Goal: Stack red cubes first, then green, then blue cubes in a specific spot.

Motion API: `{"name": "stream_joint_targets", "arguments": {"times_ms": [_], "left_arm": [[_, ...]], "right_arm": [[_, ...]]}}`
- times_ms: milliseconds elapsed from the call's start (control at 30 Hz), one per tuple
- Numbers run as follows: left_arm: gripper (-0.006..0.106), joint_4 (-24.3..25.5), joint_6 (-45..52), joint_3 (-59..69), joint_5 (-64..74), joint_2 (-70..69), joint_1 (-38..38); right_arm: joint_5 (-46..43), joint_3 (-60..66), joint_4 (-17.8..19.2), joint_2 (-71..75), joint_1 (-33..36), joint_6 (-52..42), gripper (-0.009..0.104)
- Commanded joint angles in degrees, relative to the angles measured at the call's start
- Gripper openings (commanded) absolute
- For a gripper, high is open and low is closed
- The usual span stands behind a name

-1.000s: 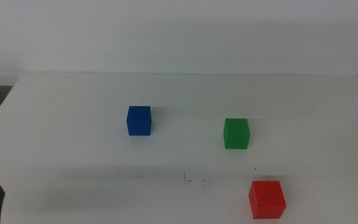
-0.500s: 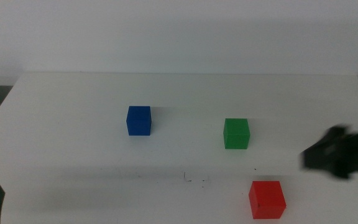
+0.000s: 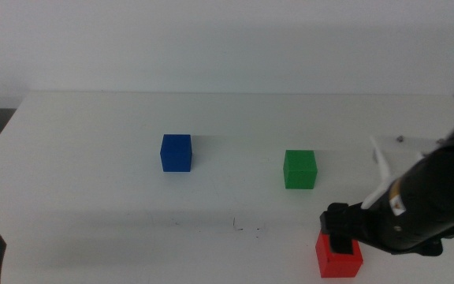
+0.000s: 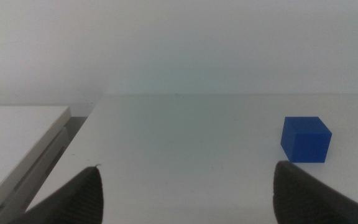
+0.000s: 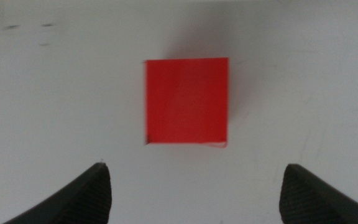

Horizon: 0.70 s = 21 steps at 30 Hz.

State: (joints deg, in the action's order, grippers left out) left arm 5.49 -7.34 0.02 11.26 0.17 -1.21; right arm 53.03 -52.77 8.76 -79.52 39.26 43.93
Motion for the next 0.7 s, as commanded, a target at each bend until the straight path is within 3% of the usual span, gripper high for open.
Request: {"name": "stream_joint_targets", "arguments": {"times_ms": [0,333,667], "left_arm": [[0.094,0.09,-0.08,-0.02,-0.77,-0.17,0.01],[0.094,0.09,-0.08,-0.02,-0.77,-0.17,0.01],[0.094,0.09,-0.08,-0.02,-0.77,-0.17,0.01]], "right_arm": [[-0.05,-0.47,2.78,-2.69,0.13,2.83,0.092],[-5.97,-0.52,5.77,-9.96,0.41,5.96,0.092],[-7.95,-0.97,9.26,-13.27,0.83,10.20,0.079]]}}
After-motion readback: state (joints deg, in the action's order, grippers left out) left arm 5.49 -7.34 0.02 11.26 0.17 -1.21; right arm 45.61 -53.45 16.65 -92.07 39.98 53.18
